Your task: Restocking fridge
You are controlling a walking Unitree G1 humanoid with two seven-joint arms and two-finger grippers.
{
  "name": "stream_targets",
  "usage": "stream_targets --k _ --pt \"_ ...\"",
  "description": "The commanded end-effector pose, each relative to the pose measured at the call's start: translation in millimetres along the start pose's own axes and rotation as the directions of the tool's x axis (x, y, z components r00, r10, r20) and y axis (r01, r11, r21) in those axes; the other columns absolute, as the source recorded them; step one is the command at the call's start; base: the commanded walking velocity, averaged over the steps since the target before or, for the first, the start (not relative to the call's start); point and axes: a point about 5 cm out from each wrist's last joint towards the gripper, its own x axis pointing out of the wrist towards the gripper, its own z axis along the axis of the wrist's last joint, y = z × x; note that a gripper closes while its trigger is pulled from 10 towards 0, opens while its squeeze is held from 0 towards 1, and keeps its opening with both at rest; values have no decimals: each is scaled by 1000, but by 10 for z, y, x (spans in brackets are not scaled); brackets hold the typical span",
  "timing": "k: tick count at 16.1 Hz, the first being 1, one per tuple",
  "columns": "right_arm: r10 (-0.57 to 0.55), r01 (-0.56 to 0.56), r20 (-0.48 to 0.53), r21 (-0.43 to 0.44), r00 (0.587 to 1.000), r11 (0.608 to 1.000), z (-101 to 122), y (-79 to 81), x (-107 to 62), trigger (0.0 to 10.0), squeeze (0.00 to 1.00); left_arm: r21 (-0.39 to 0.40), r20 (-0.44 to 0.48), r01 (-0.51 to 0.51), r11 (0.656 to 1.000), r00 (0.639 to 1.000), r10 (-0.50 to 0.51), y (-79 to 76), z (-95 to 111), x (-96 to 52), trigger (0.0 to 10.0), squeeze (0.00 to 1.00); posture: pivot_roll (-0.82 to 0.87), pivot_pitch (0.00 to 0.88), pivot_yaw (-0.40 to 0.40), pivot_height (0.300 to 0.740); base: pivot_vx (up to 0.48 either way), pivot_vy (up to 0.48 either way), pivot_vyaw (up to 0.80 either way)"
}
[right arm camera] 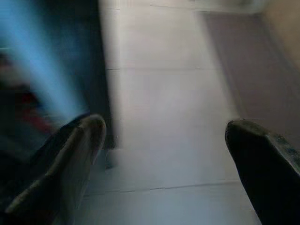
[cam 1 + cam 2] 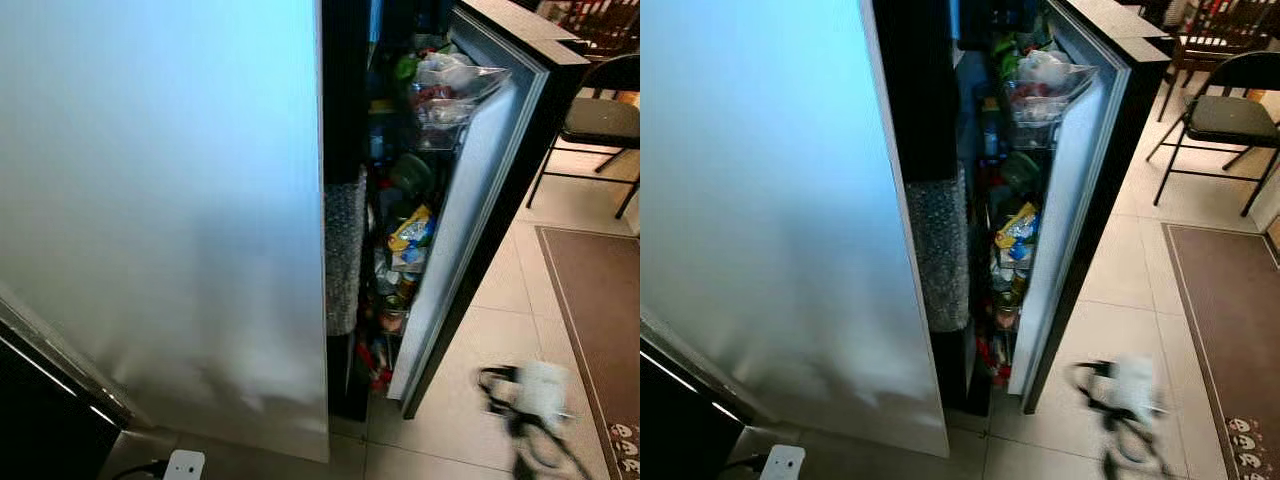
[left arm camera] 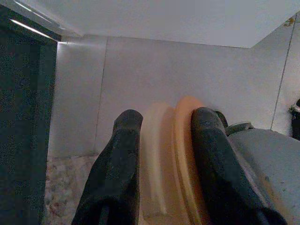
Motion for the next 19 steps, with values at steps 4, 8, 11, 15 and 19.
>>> stream_targets --k 4,8,11,15,19 --pt "370 -363 57 -109 927 925 365 508 95 10000 0 16 -41 36 999 999 -35 -62 -126 -28 10000 0 -12 0 26 740 0 0 0" --pt "506 -482 118 -182 855 857 724 669 146 10000 0 19 -41 32 999 999 -31 -29 -96 -18 10000 0 -15 0 33 740 0 0 0" --pt "497 -460 159 -221 853 860 928 638 186 10000 0 21 -37 29 999 999 -28 -19 -69 -10 10000 0 -19 0 38 740 0 0 0" --pt "464 -401 238 -269 853 876 1367 447 251 10000 0 27 -34 30 999 999 -29 -29 -40 -2 10000 0 -24 0 43 740 0 0 0" --pt "312 -246 340 -223 887 943 1609 128 268 10000 0 32 -25 34 999 999 -33 -49 -13 4 10000 0 -36 1 52 740 0 0 0"
